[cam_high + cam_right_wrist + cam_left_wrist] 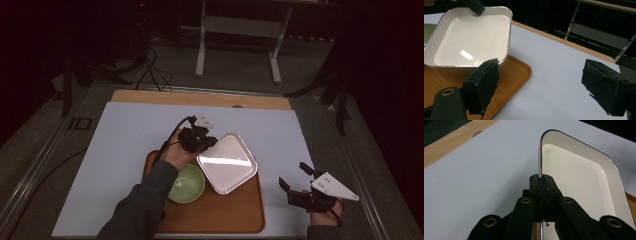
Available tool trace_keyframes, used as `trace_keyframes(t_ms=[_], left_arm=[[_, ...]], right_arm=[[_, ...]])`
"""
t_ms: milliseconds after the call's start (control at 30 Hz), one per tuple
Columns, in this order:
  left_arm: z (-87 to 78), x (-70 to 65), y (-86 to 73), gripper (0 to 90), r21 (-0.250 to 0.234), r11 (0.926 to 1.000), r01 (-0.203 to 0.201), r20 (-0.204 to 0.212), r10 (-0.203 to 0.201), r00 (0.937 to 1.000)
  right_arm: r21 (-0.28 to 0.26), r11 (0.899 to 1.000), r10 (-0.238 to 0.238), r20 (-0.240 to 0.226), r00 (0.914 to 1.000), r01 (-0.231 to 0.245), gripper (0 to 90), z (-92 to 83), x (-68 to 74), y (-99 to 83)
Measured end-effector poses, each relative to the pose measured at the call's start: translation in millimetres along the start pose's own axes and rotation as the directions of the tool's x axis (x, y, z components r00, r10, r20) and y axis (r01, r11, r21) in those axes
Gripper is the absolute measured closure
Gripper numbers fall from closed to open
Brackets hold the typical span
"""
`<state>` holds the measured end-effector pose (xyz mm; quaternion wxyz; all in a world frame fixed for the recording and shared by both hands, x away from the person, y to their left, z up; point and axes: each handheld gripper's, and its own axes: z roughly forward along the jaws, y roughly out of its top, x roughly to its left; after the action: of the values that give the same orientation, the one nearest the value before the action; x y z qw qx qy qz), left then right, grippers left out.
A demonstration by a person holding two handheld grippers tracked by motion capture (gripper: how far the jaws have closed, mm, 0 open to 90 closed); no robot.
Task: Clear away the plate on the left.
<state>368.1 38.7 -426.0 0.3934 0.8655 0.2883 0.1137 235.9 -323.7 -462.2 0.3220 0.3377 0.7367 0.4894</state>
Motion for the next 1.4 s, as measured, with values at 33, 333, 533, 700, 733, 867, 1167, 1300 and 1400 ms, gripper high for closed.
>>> trace_keyframes(t_ms=[33,333,533,700,733,867,1167,1300,1400], left_arm=[[1.5,-1.2,0.5,88.4,0.001,1.0,-0.005,0.001,0.005,1.0],[14.2,-12.6,0.3,88.3,0.055,0.9966,-0.062,0.011,0.061,0.998],[18.7,-21.2,-0.3,88.2,0.095,0.9898,-0.106,0.031,0.104,0.9941],[22.5,-26.2,-1.7,87.9,0.114,0.9845,-0.133,0.059,0.127,0.9901],[23.1,-27.3,-2.0,87.9,0.122,0.9824,-0.142,0.064,0.135,0.9888],[26.6,-30.8,-3.8,87.1,0.136,0.9782,-0.157,0.088,0.146,0.9853],[34.7,-37.7,-8.4,87.8,0.166,0.9687,-0.184,0.122,0.165,0.9786],[38.7,-40.5,-9.8,88.2,0.176,0.9654,-0.192,0.135,0.17,0.9761],[40.9,-40.7,-10.2,88.3,0.18,0.9647,-0.193,0.139,0.169,0.9758]], right_arm=[[0.0,1.0,0.0,0.0,1.0,0.0,13.8,0.0,0.0,0.0],[0.0,1.0,0.001,-0.001,1.0,-0.001,13.8,-0.4,-0.1,0.0],[-0.001,1.0,0.0,0.001,1.0,0.0,13.8,-0.5,0.0,0.0],[-0.001,1.0,-0.001,0.0,1.0,0.001,13.8,-0.4,0.0,0.0],[0.0,1.0,0.0,0.0,1.0,0.0,13.8,-0.4,0.0,0.0],[-0.003,1.0,0.004,0.004,1.0,-0.004,13.8,-1.5,-1.0,-0.1],[-0.002,1.0,0.0,0.002,1.0,0.0,13.8,-1.0,-0.7,-0.1],[-0.001,1.0,0.001,0.003,1.0,-0.001,13.8,-1.2,-1.0,-0.2],[-0.001,1.0,0.001,0.002,1.0,-0.001,13.8,-1.0,-0.8,-0.2]])
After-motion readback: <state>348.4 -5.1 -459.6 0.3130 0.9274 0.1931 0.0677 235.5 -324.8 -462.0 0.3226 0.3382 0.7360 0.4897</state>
